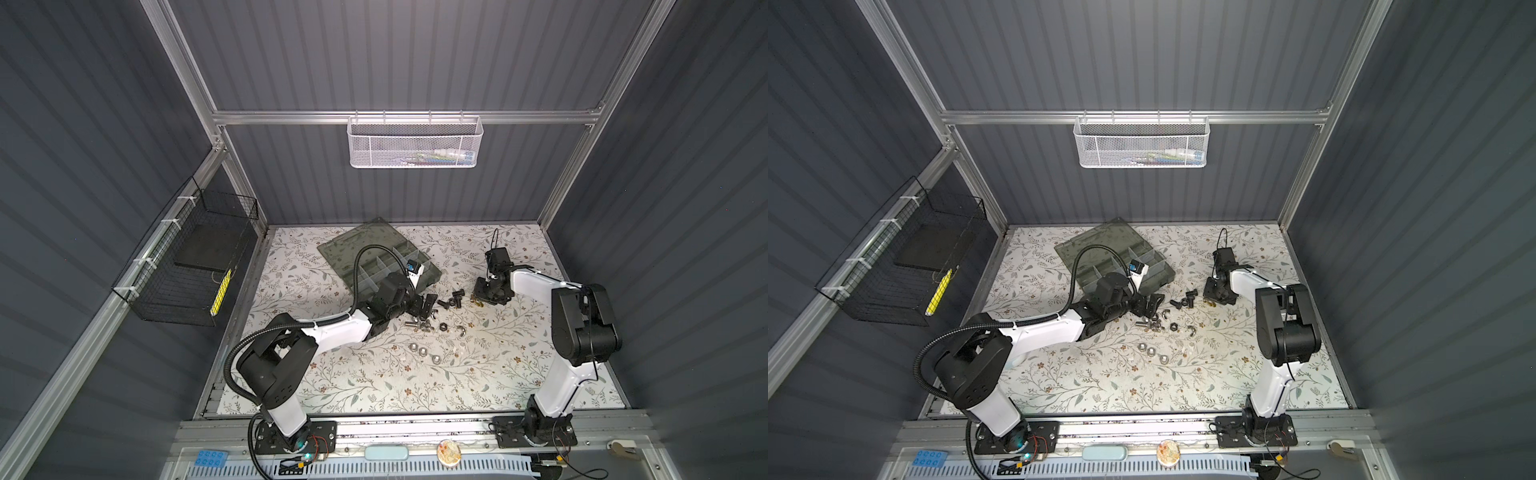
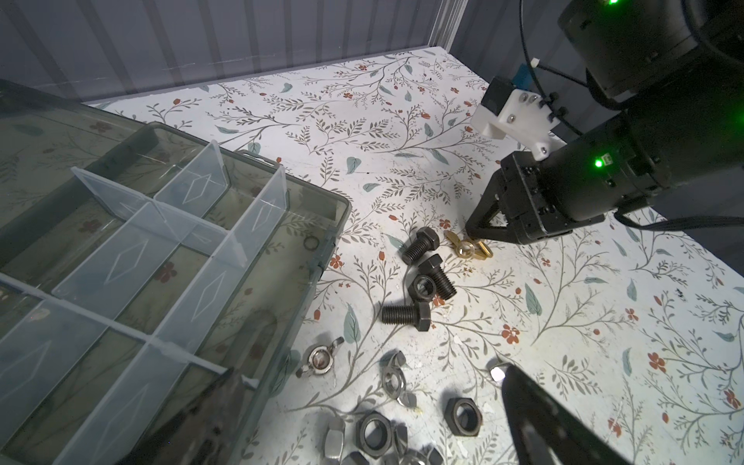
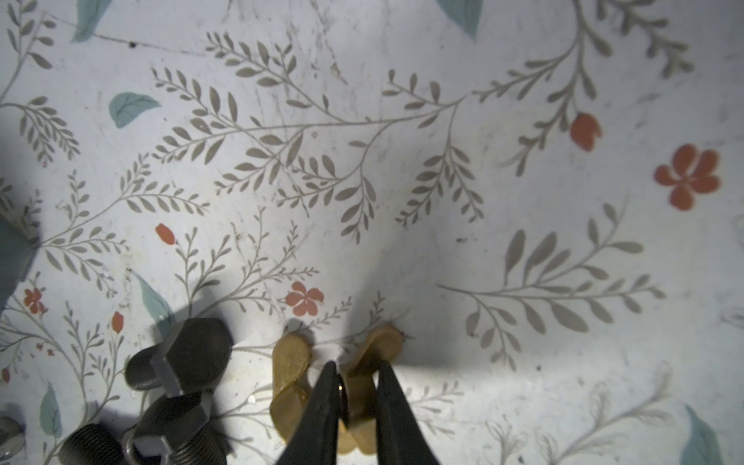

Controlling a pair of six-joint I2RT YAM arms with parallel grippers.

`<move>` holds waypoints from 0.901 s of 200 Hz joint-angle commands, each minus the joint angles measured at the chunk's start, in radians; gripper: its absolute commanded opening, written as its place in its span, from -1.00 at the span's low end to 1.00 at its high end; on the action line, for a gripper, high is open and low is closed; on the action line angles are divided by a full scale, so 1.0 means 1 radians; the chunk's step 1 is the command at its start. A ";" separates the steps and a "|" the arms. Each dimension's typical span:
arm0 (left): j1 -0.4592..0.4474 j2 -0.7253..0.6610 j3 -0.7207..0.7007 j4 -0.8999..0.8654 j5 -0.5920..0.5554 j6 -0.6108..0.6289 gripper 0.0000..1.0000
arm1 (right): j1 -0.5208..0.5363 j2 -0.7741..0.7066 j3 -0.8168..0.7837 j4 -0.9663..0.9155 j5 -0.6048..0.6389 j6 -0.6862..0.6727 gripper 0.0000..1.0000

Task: Sort the screws and nuts into containers
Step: Pick up the nut from the middle-right of the table.

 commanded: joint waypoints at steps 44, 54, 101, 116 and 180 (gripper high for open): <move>-0.007 -0.031 0.010 -0.014 -0.017 0.031 0.99 | 0.012 0.005 0.006 -0.039 0.024 -0.016 -0.65; -0.007 -0.032 0.007 -0.013 -0.021 0.032 0.99 | 0.015 0.005 0.006 -0.044 0.030 -0.018 -0.68; -0.007 -0.048 -0.020 -0.001 -0.029 0.033 0.99 | 0.029 0.004 0.007 -0.055 0.047 -0.021 -0.84; -0.008 -0.054 -0.024 0.000 -0.034 0.036 1.00 | 0.032 0.002 0.006 -0.055 0.048 -0.022 -0.89; -0.008 -0.065 -0.025 -0.018 -0.081 0.032 0.99 | 0.040 -0.065 -0.047 -0.023 0.000 -0.024 -0.97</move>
